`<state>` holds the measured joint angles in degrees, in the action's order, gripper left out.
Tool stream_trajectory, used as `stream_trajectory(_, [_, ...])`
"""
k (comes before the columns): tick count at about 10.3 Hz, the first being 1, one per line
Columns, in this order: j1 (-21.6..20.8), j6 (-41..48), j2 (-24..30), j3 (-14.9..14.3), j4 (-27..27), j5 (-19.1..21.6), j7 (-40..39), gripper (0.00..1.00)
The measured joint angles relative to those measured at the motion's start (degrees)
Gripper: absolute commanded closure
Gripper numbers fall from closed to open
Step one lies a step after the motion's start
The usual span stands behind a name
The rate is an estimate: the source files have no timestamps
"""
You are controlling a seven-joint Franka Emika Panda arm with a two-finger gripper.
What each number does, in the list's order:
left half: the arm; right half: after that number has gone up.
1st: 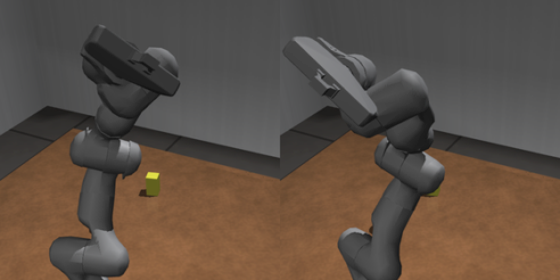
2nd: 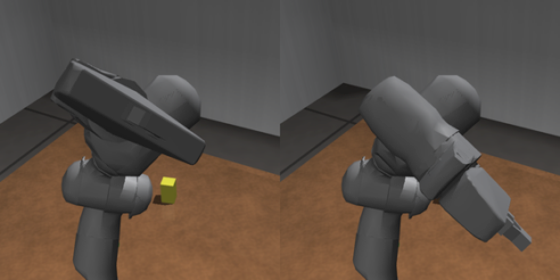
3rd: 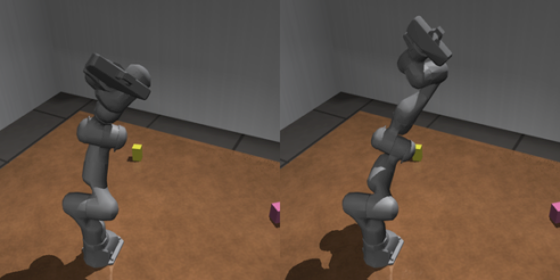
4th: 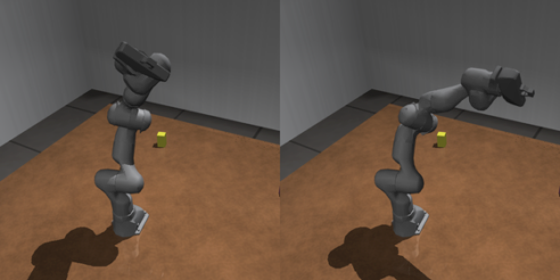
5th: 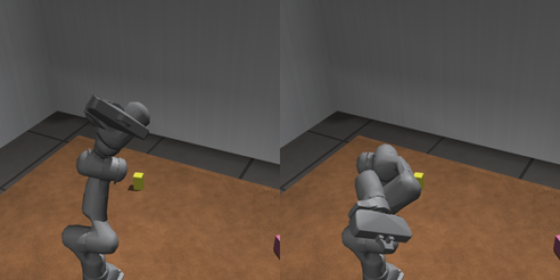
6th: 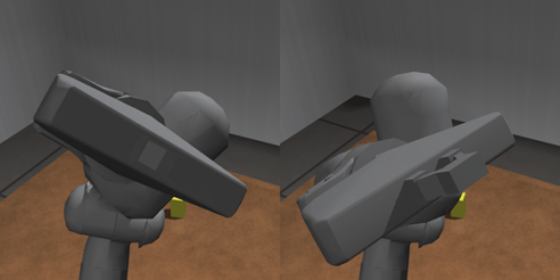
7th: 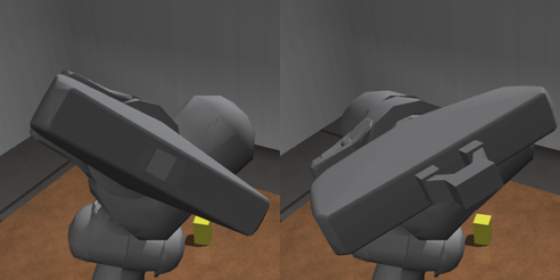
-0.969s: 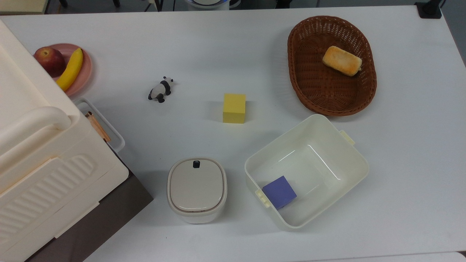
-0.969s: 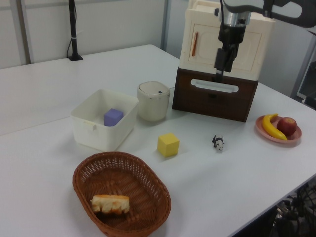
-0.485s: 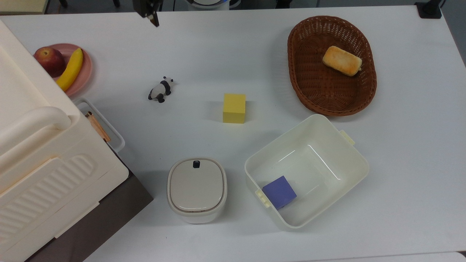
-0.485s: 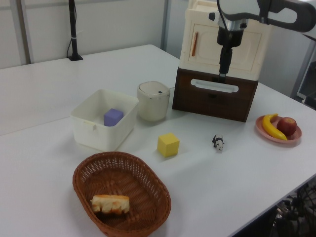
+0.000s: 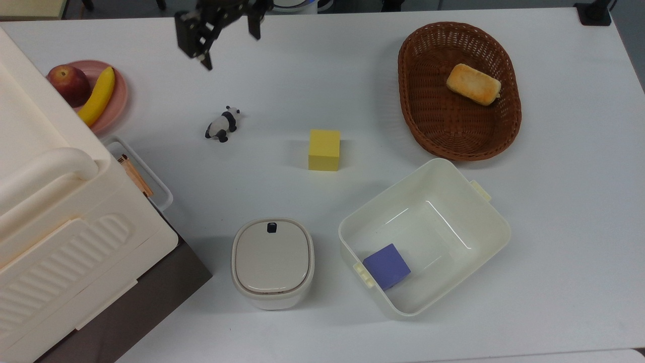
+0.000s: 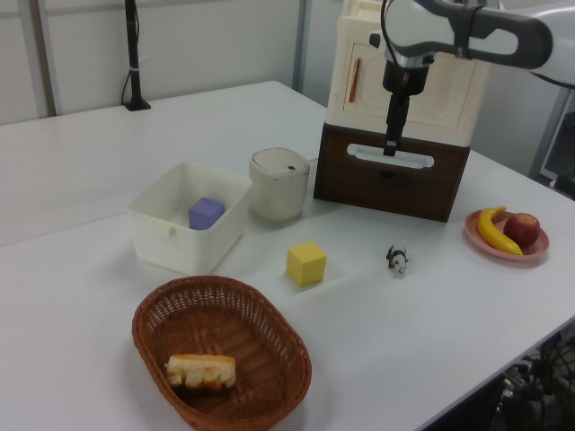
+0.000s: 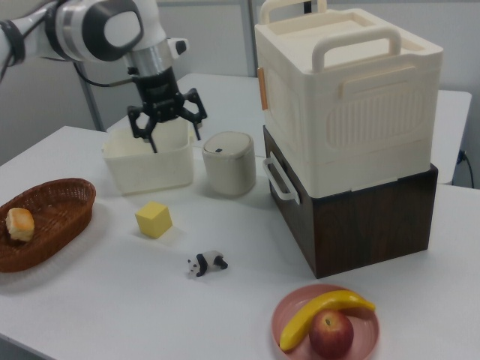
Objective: Slide the drawer open
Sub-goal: 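Move the open gripper toward the handle of the dark wooden drawer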
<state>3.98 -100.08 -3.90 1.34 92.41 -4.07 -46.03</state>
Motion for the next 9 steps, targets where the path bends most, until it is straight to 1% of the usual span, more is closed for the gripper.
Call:
stream_trajectory(3, [2.6, -8.6, -3.1, 0.0, 0.0, -0.1, -0.4, 0.00])
stream_trajectory(6, [3.2, -14.4, -5.9, 0.0, 0.0, -0.1, -0.6, 0.00])
stream_trajectory(9, [3.5, -19.1, -8.5, 0.0, 0.0, -2.4, -0.6, 0.00])
